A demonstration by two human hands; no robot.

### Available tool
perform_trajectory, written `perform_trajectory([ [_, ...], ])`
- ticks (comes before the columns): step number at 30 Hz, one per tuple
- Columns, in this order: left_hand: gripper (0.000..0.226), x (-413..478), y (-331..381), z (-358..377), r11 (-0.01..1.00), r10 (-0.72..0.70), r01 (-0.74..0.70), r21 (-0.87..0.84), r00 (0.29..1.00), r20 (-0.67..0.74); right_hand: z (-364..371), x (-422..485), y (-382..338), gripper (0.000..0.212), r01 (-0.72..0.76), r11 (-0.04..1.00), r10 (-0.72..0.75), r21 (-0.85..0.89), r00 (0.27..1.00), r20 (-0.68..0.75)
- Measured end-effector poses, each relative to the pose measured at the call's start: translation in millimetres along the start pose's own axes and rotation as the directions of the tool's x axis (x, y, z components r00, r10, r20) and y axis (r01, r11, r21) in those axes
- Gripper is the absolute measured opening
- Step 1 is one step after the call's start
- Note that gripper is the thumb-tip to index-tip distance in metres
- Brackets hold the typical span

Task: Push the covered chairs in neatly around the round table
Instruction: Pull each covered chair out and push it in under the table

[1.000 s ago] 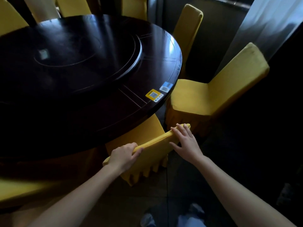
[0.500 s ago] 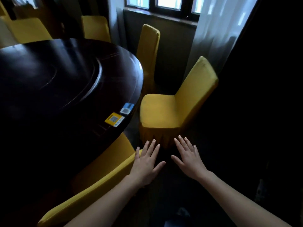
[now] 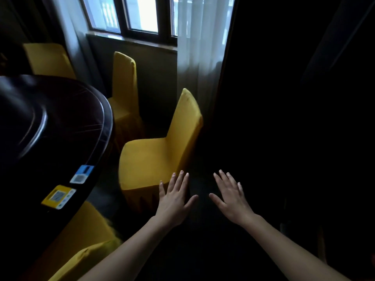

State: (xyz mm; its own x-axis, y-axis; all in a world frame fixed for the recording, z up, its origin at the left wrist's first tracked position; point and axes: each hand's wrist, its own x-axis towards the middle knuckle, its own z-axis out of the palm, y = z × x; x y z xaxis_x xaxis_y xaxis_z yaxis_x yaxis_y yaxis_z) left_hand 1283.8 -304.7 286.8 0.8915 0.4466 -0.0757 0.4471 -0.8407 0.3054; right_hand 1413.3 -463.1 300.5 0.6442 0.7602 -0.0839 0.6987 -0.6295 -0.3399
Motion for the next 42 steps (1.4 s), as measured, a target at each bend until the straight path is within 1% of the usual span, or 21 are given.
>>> perform_trajectory([
  [3,0.074,25.5,14.7,3.3,1.0,-0.018,0.018,-0.001,1.0,0.016,-9.6,8.7,24.6,0.068,-0.025,1.0,0.025,0.011,1.0,0.002],
  [7,0.075,62.8,26.3,1.6,1.0,0.01,-0.01,-0.009,1.0,0.027,-16.4,29.3,52.0,0.07,-0.052,0.997,0.052,0.05,0.999,0.003],
  [9,0.074,80.4,29.1,1.1,0.999,0.029,-0.028,-0.042,0.999,0.027,-16.1,41.0,60.3,0.07,-0.07,0.995,0.07,0.07,0.998,0.006],
  [13,0.073,127.5,33.3,1.6,0.99,0.063,-0.063,-0.126,0.998,-0.009,-13.1,72.1,79.1,0.07,-0.086,0.994,0.084,0.071,0.996,0.025],
  [19,0.074,221.1,34.5,-1.6,0.988,0.06,-0.069,-0.138,0.996,-0.067,-35.7,158.4,113.4,0.069,-0.105,0.993,0.102,0.05,0.994,0.047],
  [24,0.075,301.2,30.0,-11.1,0.988,-0.004,-0.007,-0.157,0.998,-0.069,-64.7,243.9,135.3,0.068,-0.065,0.998,0.063,0.018,0.995,0.08],
  [30,0.073,367.3,11.8,-26.1,0.978,-0.077,0.062,-0.201,0.995,-0.068,-83.1,334.4,141.4,0.067,0.004,1.0,-0.003,-0.003,0.996,0.087],
  [34,0.073,386.2,-3.3,-32.2,0.973,-0.14,0.131,-0.189,0.989,-0.035,-79.2,375.3,137.8,0.067,0.052,0.999,-0.053,0.01,0.994,0.092],
  [39,0.073,400.5,-25.5,-32.0,0.959,-0.213,0.202,-0.197,0.976,-0.039,-70.6,424.9,128.0,0.067,0.142,0.989,-0.145,0.04,0.984,0.103],
  [42,0.074,409.7,-31.9,-31.0,0.921,-0.303,0.284,-0.268,0.952,-0.034,-66.4,460.3,120.0,0.068,0.226,0.973,-0.23,0.045,0.963,0.141],
])
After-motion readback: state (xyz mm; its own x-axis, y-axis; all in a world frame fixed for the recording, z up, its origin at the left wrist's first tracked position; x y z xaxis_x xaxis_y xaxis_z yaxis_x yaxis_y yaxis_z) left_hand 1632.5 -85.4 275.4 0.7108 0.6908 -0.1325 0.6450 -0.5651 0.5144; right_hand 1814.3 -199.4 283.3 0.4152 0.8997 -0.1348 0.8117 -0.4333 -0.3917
